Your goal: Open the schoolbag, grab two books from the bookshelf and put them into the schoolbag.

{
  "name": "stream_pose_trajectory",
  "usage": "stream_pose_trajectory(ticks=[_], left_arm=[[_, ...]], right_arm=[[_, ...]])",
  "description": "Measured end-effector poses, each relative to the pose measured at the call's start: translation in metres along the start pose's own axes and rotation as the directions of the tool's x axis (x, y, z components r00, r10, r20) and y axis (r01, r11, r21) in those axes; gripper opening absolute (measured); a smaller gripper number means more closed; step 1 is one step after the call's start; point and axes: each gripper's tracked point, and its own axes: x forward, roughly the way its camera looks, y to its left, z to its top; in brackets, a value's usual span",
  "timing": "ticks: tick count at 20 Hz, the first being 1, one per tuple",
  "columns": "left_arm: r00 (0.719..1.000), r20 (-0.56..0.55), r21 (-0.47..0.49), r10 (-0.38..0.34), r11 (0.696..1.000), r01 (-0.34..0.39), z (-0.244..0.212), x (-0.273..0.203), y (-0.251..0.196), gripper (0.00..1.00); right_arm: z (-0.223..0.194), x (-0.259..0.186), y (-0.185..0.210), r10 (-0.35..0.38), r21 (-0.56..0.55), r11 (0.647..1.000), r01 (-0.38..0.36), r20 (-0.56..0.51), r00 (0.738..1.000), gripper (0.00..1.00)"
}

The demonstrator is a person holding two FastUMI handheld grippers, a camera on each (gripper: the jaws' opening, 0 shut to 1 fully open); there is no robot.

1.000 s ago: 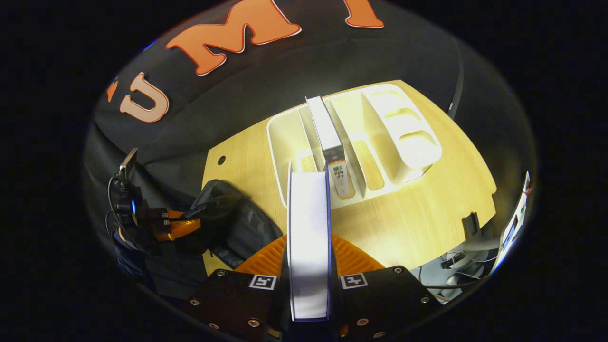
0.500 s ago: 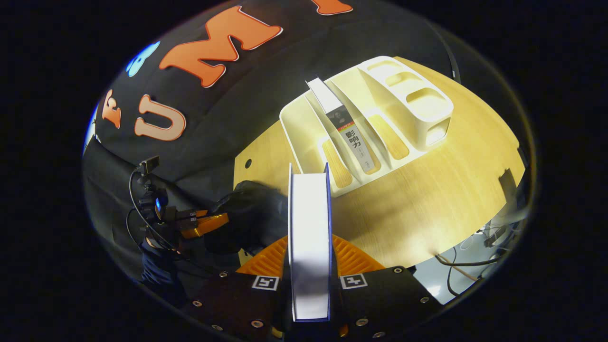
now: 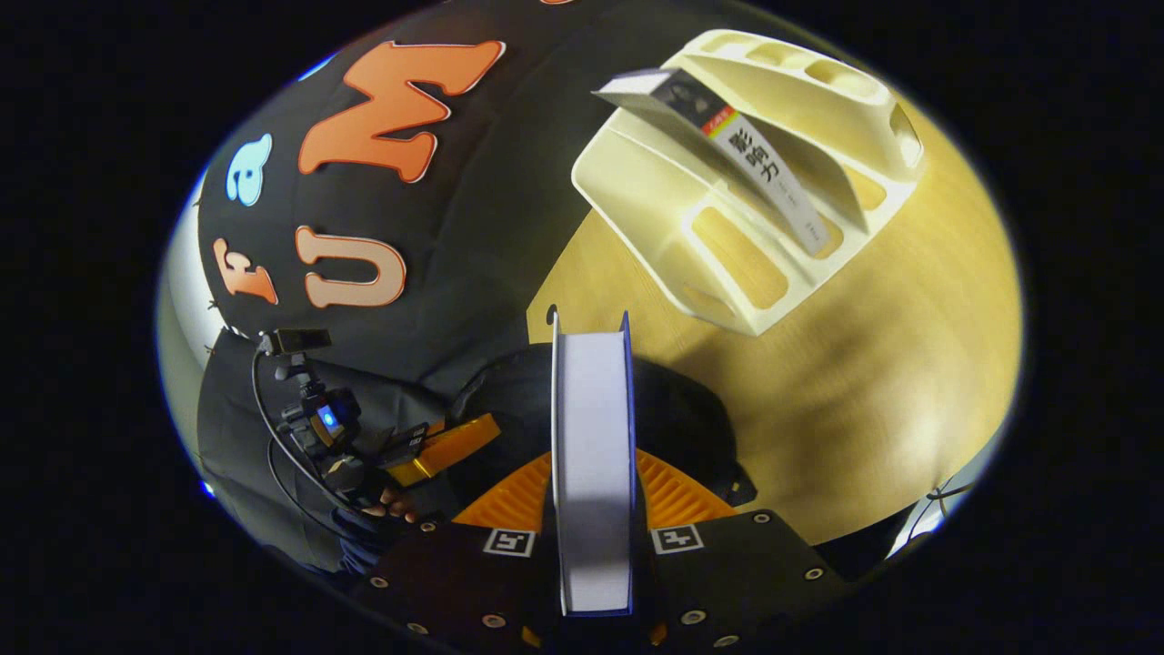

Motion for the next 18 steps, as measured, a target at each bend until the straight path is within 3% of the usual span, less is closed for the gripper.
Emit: stream_pose_trajectory(ticks=[10, 18], left_arm=[[0.999, 0.042, -0.06, 0.013, 0.998, -0.011, 0.005, 0.001, -0.013, 0.07], [0.997, 0.073, -0.068, -0.007, 0.998, 0.012, 0.008, 0.002, -0.026, 0.07]], right_arm=[[-0.005, 0.07, -0.01, 0.044, 0.075, 0.996, -0.052, 0.106, 0.993, 0.31], [-0.027, 0.135, -0.004, 0.068, 0.026, 0.997, -0.071, 0.107, 0.992, 0.31]])
